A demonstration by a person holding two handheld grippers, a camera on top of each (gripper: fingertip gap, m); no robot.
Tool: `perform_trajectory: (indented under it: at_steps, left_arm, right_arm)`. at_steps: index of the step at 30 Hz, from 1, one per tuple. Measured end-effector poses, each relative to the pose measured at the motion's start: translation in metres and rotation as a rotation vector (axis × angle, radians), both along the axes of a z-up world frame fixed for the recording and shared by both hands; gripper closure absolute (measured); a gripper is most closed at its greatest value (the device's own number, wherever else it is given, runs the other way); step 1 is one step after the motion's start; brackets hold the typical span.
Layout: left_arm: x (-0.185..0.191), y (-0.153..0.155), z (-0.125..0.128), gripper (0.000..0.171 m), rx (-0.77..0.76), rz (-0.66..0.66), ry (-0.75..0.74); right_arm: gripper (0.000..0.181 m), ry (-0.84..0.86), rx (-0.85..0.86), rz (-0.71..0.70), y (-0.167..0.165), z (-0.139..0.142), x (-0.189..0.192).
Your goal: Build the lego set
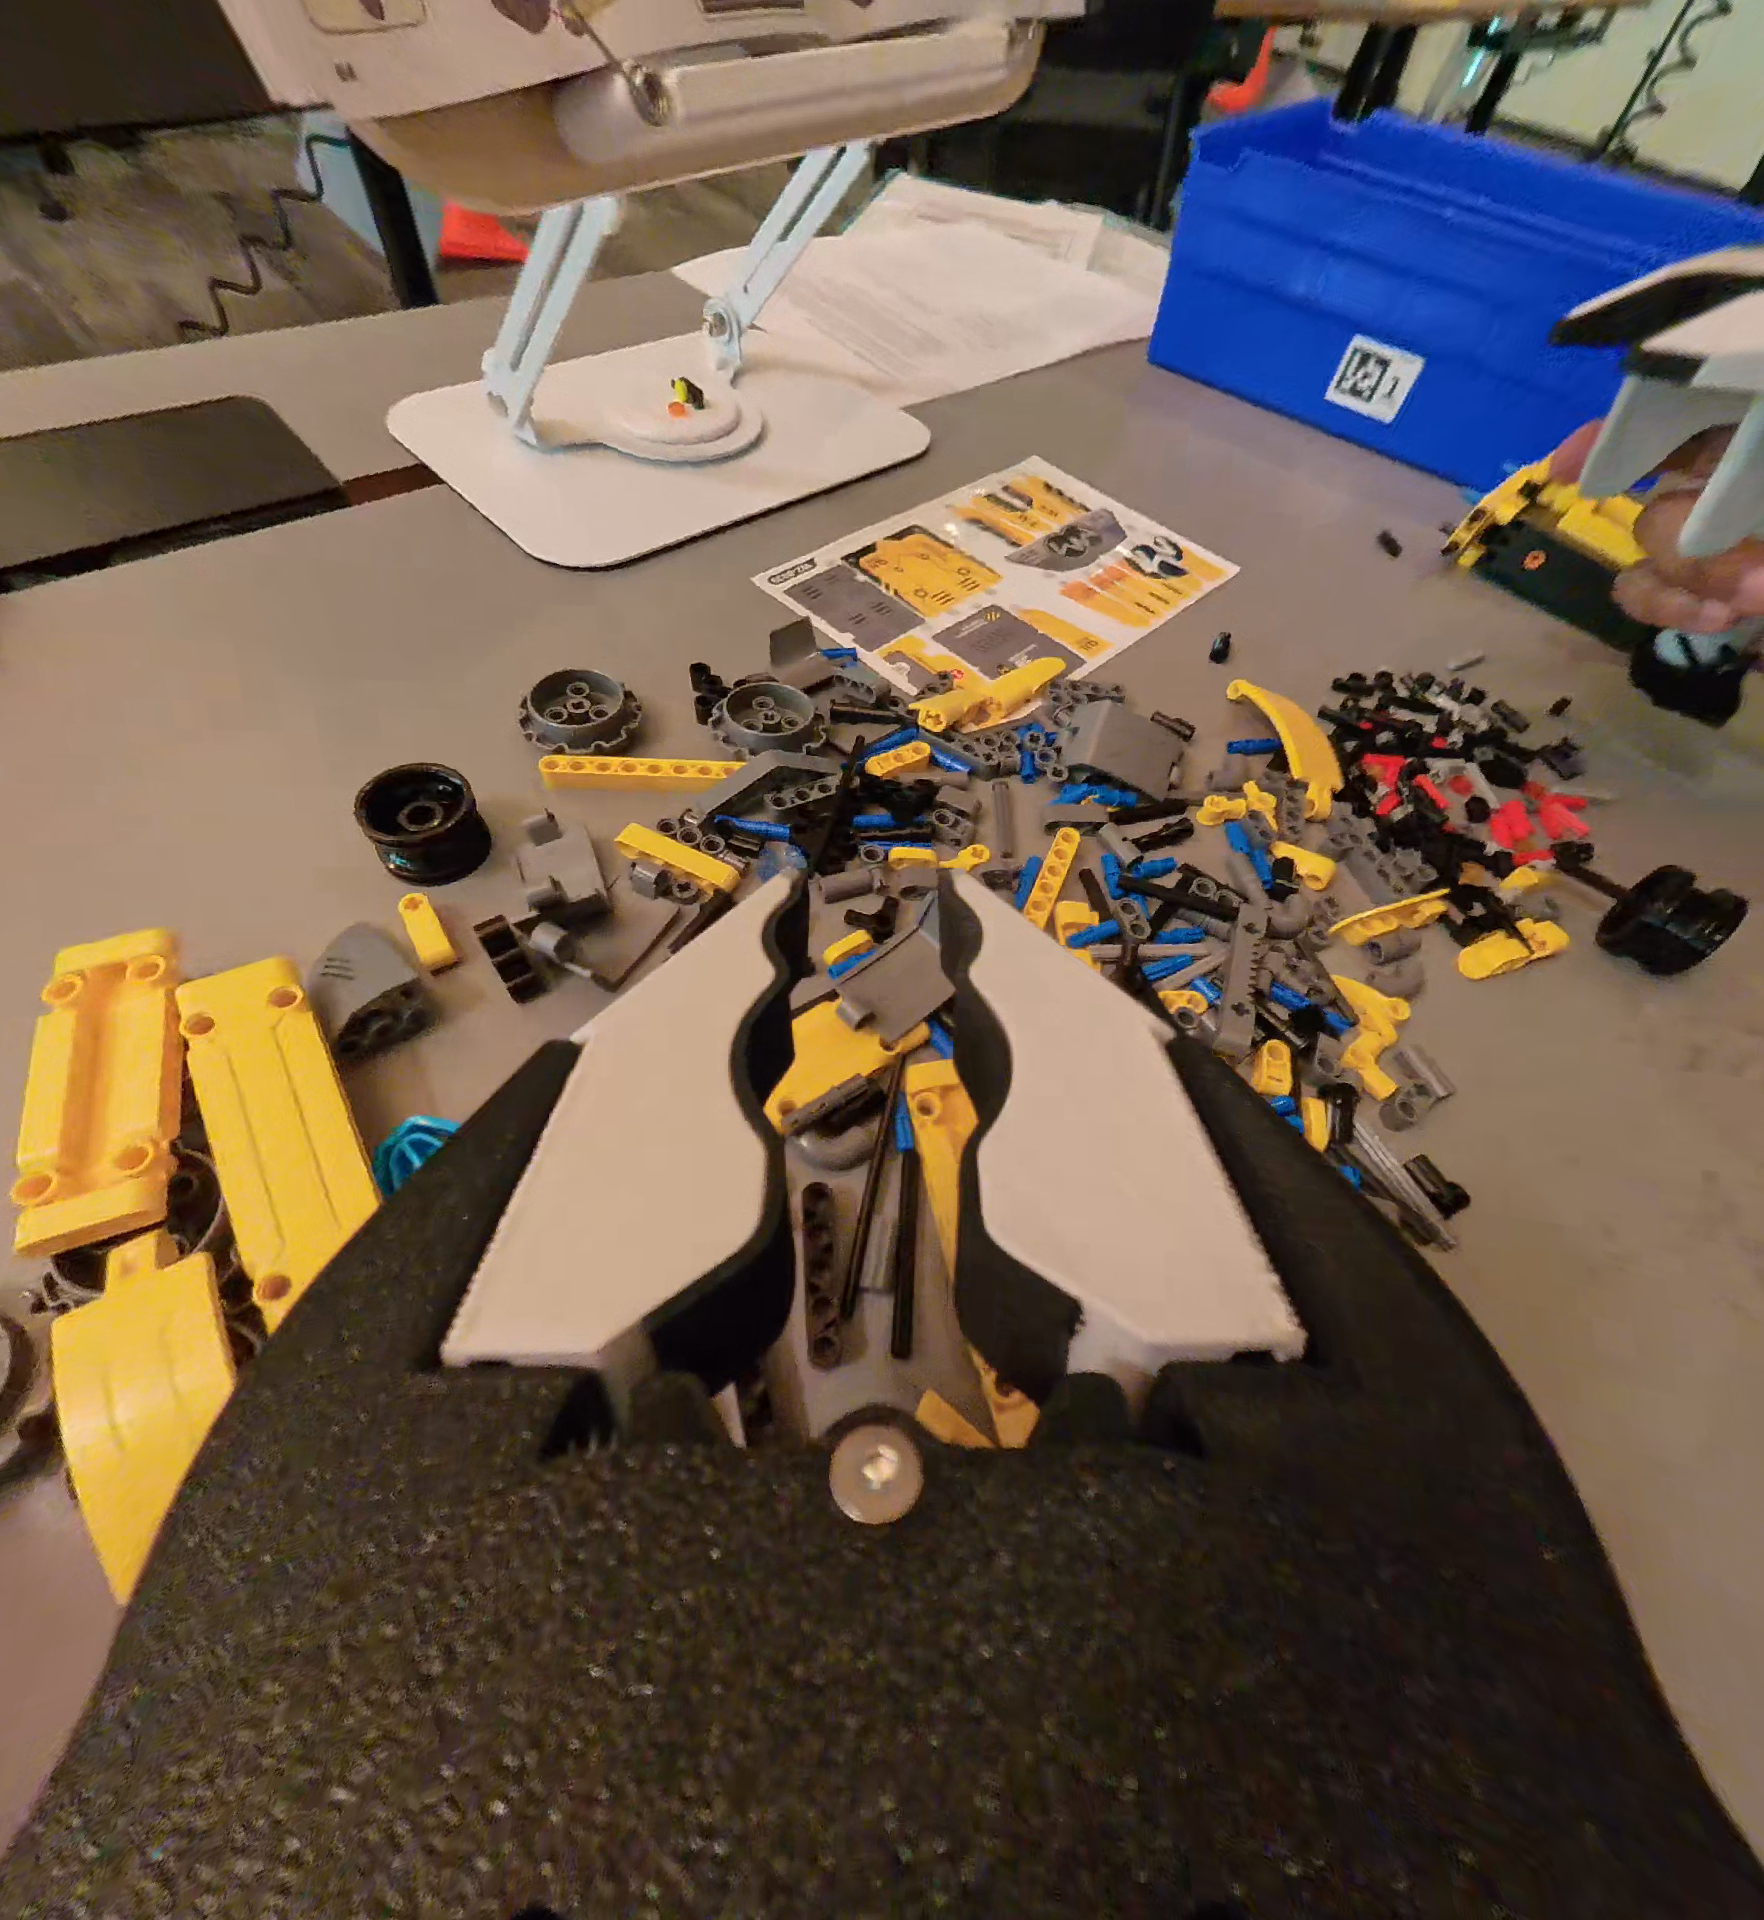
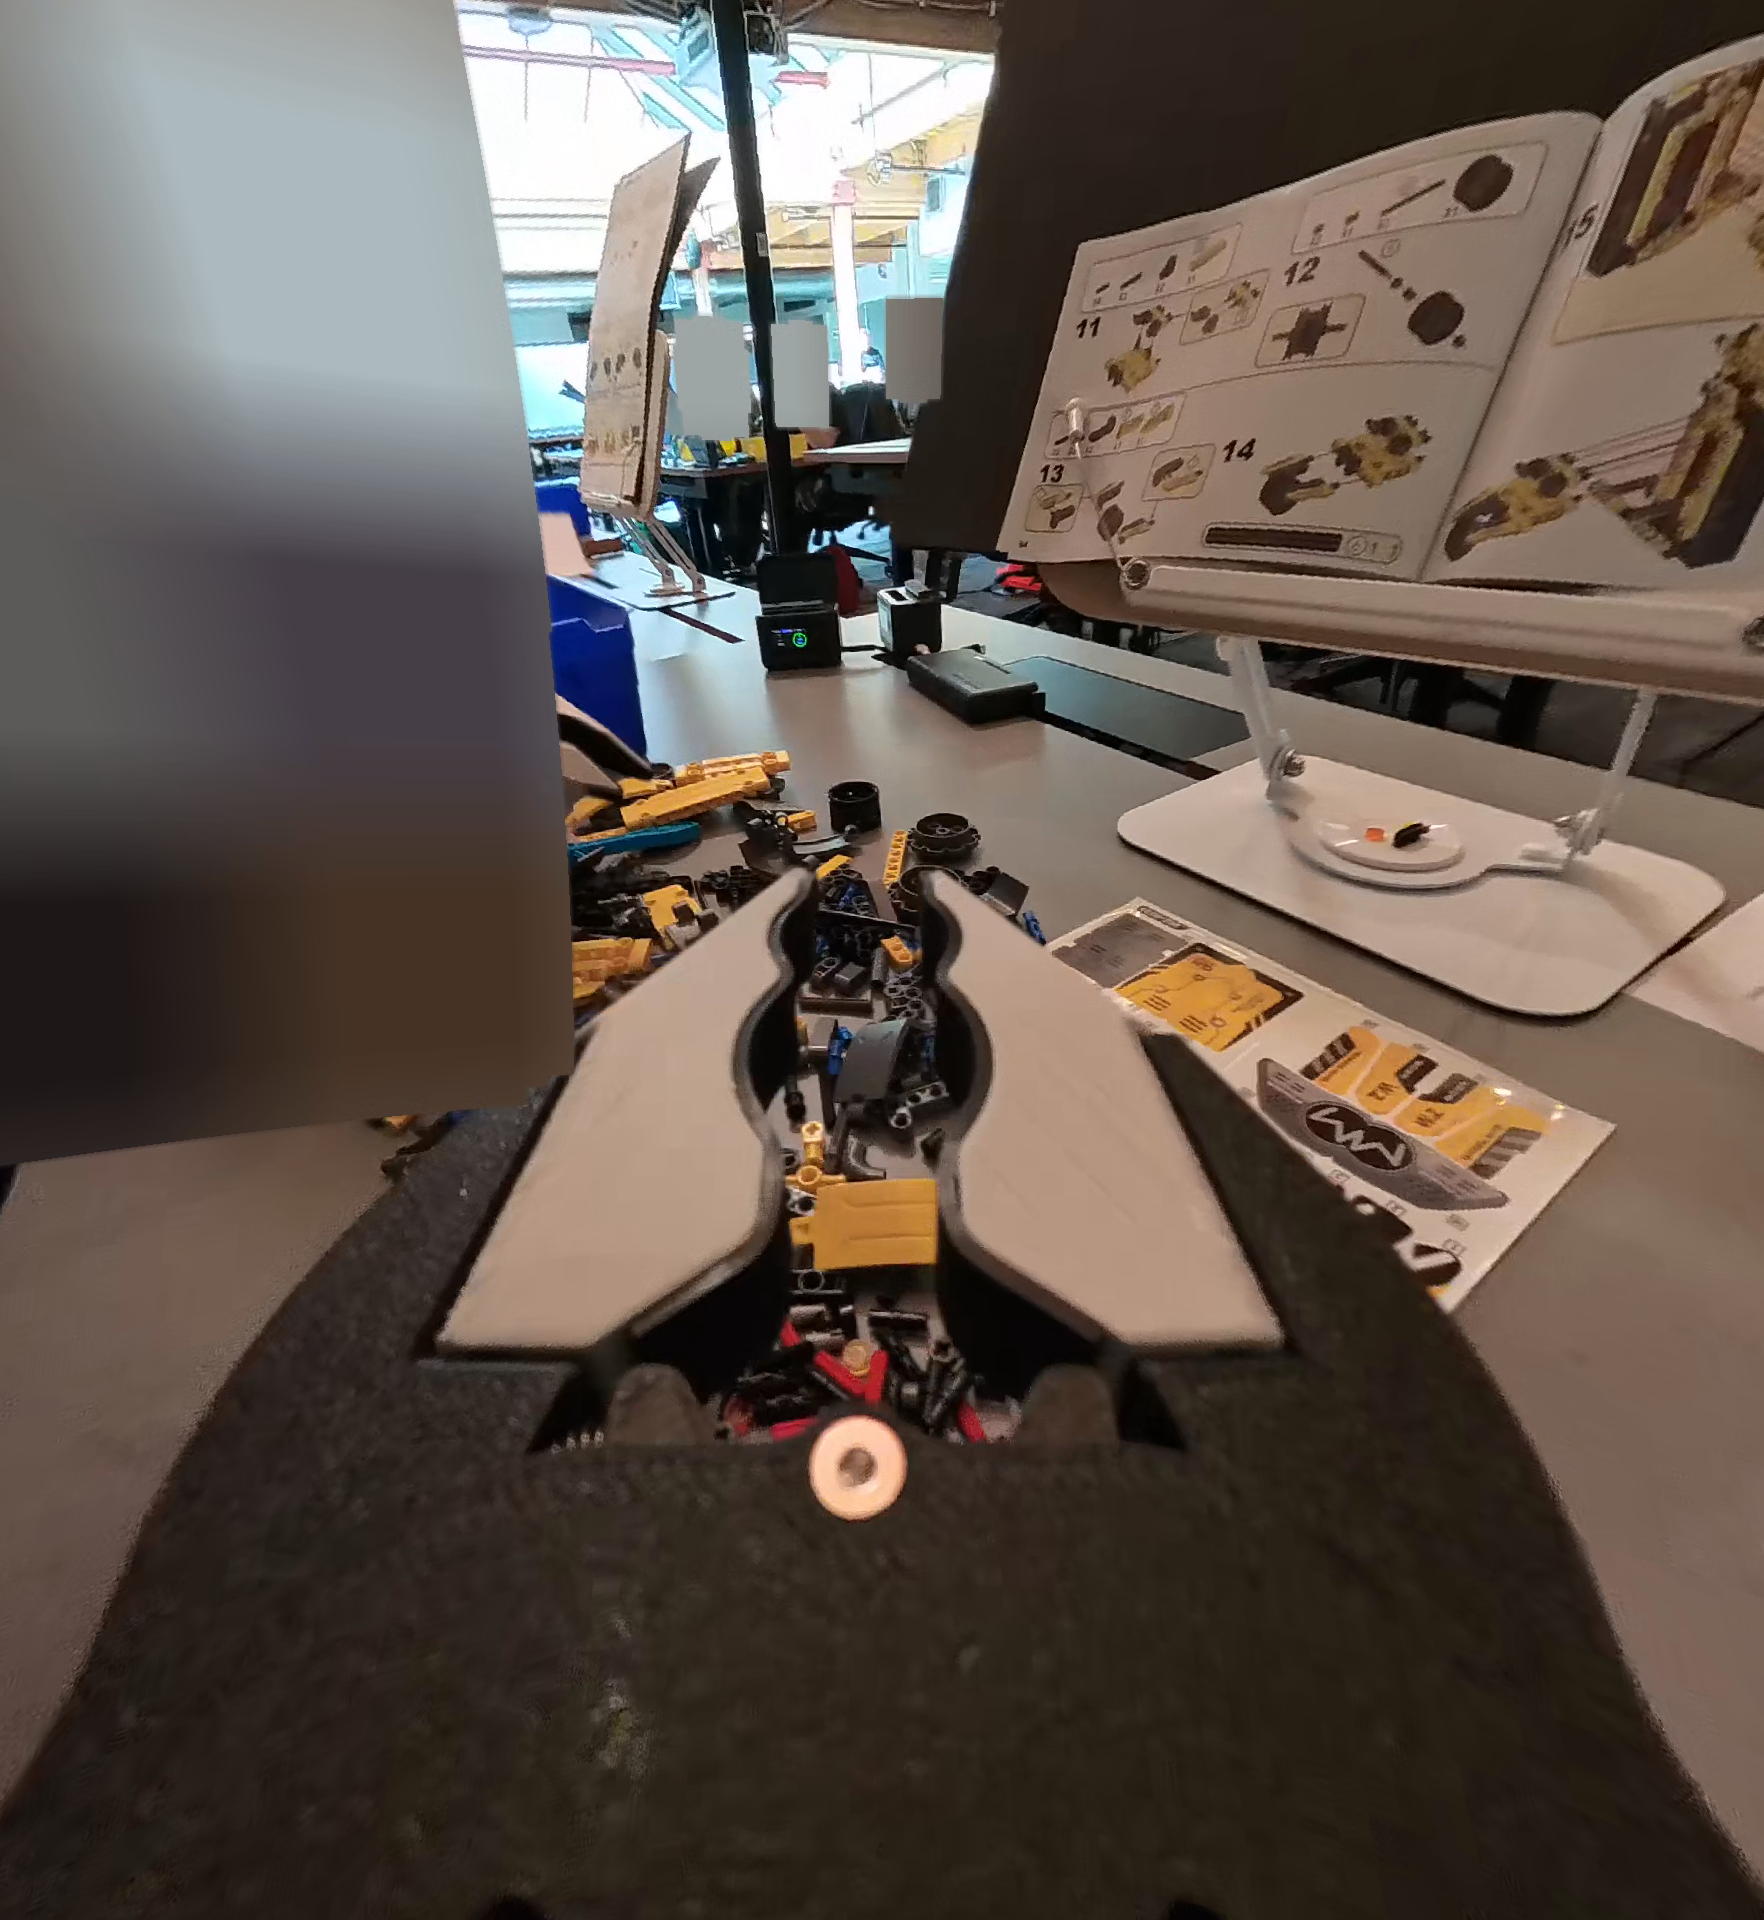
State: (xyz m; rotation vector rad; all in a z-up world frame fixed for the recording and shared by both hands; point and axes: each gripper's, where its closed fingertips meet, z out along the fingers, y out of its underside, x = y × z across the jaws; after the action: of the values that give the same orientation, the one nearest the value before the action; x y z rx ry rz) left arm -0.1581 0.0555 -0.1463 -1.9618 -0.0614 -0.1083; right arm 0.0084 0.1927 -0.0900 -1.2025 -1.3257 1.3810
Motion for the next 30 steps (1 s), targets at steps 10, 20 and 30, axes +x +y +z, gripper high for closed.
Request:
perform_trajectory:
  at_steps: [10,20,30]
  left_arm:
    - [0.018,0.004,-0.009,0.148,-0.045,-0.074,0.075]
    - [0.083,0.012,-0.060,0.148,-0.301,-0.278,0.280]
    - [0.078,0.008,-0.072,0.169,-0.371,-0.252,0.267]
  right_arm:
    - [0.163,-0.064,0.053,0.021,-0.009,-0.020,-0.007]
    - [0.162,-0.090,0.043,0.008,-0.002,-0.029,-0.010]
    - [0.163,-0.109,0.045,0.008,-0.001,-0.035,-0.012]
